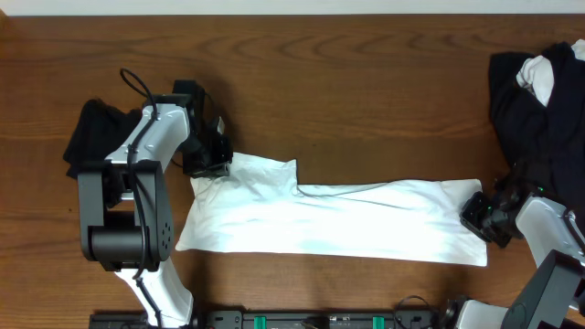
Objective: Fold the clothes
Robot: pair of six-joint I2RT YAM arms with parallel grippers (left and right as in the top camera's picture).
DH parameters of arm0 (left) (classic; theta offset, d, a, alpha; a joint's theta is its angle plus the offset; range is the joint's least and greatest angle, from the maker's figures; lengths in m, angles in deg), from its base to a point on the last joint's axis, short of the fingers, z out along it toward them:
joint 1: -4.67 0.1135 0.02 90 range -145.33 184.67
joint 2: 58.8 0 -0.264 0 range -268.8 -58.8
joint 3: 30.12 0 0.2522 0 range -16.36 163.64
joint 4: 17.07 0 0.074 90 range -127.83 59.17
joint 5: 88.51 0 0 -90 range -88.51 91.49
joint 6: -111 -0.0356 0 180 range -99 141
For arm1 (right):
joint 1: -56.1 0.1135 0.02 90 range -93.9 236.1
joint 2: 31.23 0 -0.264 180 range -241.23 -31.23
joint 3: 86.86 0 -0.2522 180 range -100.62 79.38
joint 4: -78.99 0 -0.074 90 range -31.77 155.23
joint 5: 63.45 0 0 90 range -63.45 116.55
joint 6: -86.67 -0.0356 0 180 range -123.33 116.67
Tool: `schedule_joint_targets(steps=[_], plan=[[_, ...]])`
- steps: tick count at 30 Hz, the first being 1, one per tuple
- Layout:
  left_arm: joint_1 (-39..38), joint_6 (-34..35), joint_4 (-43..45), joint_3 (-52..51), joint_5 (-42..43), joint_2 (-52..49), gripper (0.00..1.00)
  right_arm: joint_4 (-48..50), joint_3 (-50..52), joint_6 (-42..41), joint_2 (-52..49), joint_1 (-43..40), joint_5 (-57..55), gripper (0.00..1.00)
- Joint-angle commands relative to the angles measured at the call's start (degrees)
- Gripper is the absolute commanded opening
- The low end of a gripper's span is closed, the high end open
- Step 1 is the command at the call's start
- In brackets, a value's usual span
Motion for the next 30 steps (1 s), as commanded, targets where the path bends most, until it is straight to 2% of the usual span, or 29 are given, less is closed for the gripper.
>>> schedule_joint_targets(steps=[1,7,14,24,30], plan=[[0.1,-1.1,-0.3,-0.5,3.9,-0.5,0.06,0.2,0.9,0.8,-0.4,0.1,-0.1,0.17],[0.1,-1.6,-1.6,-0.2,7.0,1.0,0.06,0.2,0.9,1.0,-0.4,0.1,-0.1,0.17],[0.1,-2.5,-4.9,-0.2,8.4,7.9,0.06,0.2,0.9,1.2,-0.4,0.1,-0.1,0.18],[0.1,-2.5,-15.3,-0.4,7.8,13.5,0.06,0.2,0.9,1.2,-0.4,0.1,-0.1,0.18],[0.1,-2.3,-21.4,-1.0,-1.4,13.5,0.06,0.3,0.9,1.2,-0.4,0.1,-0.1,0.18]])
